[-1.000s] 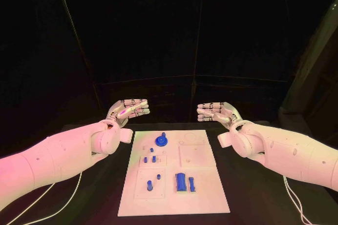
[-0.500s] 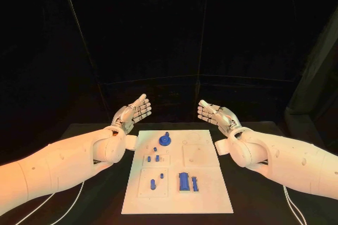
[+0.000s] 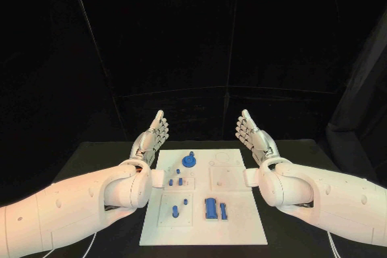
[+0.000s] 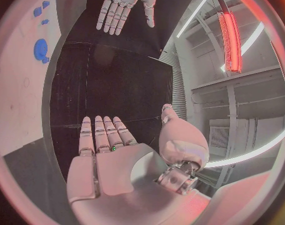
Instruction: Assemble the parts on the task board
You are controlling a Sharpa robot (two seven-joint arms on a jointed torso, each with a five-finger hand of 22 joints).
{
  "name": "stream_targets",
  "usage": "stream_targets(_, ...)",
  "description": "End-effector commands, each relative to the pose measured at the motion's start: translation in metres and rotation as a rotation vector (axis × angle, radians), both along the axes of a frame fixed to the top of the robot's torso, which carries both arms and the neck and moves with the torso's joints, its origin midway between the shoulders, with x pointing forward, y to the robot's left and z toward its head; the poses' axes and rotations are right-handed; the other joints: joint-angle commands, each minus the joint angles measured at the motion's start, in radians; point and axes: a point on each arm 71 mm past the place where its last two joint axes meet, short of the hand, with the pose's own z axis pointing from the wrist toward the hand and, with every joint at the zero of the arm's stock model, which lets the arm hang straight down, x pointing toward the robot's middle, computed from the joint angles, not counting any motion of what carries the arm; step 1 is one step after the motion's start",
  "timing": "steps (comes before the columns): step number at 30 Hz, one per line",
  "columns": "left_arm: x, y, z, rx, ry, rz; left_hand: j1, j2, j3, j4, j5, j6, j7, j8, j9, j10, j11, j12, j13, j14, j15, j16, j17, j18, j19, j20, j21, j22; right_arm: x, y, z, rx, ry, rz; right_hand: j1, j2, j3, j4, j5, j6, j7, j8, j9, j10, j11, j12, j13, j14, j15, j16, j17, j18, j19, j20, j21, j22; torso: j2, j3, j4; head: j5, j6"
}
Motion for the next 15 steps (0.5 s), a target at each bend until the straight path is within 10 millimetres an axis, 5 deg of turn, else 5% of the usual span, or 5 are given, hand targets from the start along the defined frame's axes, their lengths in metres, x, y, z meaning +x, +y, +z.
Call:
stream_targets(1,-0.0022,0.0036,0.0054,0.065,-0.052,0.077,-0.122,0.000,-0.071,0.000,-0.004,-0.093,-0.011,-0.008,-0.002,-0.099,-0.006,-0.007,-0.001,-0.091,-0.004,-0.019,-0.004,-0.037,-0.081,-0.039,-0.004,-0.050,0.0001,-0.0043,0.0024,-0.007,-0.013,-0.072,-0.134,0.000,0.006,0.000,-0.006,-0.086,-0.011,-0.004,-0.005,-0.096,-0.010,-0.007,-0.005,-0.099,-0.003,-0.005,-0.004,-0.037,-0.089,-0.040,-0.007,-0.003,0.000,0.0000,0.0000,0.000,0.000)
stream_targets(15,-0.0023,0.0036,0.0055,0.065,-0.052,0.077,-0.231,0.000,-0.071,0.000,-0.004,-0.176,-0.011,-0.008,-0.002,-0.189,-0.006,-0.007,-0.001,-0.173,-0.004,-0.019,-0.004,-0.037,-0.153,-0.039,-0.004,-0.050,0.0001,-0.0043,0.0024,-0.007,-0.013,-0.072,-0.255,0.000,0.006,0.000,-0.006,-0.163,-0.011,-0.004,-0.005,-0.183,-0.010,-0.007,-0.005,-0.189,-0.003,-0.005,-0.004,-0.037,-0.171,-0.040,-0.007,-0.003,0.000,0.0000,0.0000,0.000,0.000)
